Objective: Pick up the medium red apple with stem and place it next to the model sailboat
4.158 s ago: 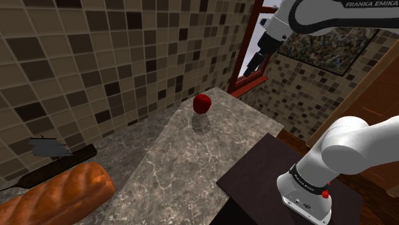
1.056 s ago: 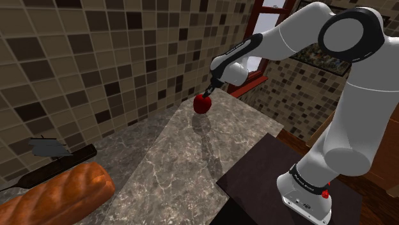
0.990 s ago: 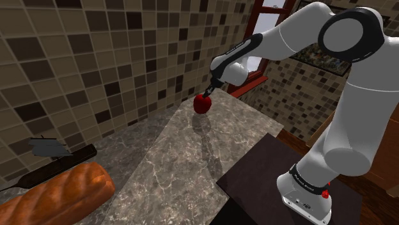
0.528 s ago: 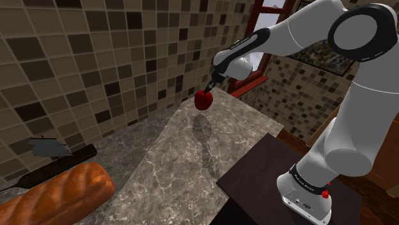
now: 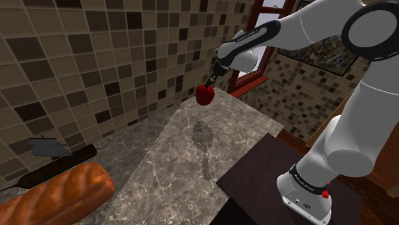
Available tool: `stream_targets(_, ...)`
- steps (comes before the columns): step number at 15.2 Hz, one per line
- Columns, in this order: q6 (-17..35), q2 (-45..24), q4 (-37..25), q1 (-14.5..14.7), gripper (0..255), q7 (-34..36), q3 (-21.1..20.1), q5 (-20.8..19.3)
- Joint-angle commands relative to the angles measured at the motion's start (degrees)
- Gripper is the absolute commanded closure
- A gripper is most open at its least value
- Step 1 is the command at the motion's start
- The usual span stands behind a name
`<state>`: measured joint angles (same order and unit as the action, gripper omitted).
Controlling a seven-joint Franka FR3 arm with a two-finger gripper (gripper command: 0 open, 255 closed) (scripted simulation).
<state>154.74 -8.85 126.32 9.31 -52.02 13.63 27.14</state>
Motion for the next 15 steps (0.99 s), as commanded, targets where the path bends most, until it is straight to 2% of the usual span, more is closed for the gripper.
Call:
stream_targets(1, -1.2, 1.1, -0.3, 0.2, 255, 1.3, 0.5, -1.5)
stream_targets(15, -10.3, 7.3, -4.0, 0.7, 255, 8.4, 1.9, -9.4)
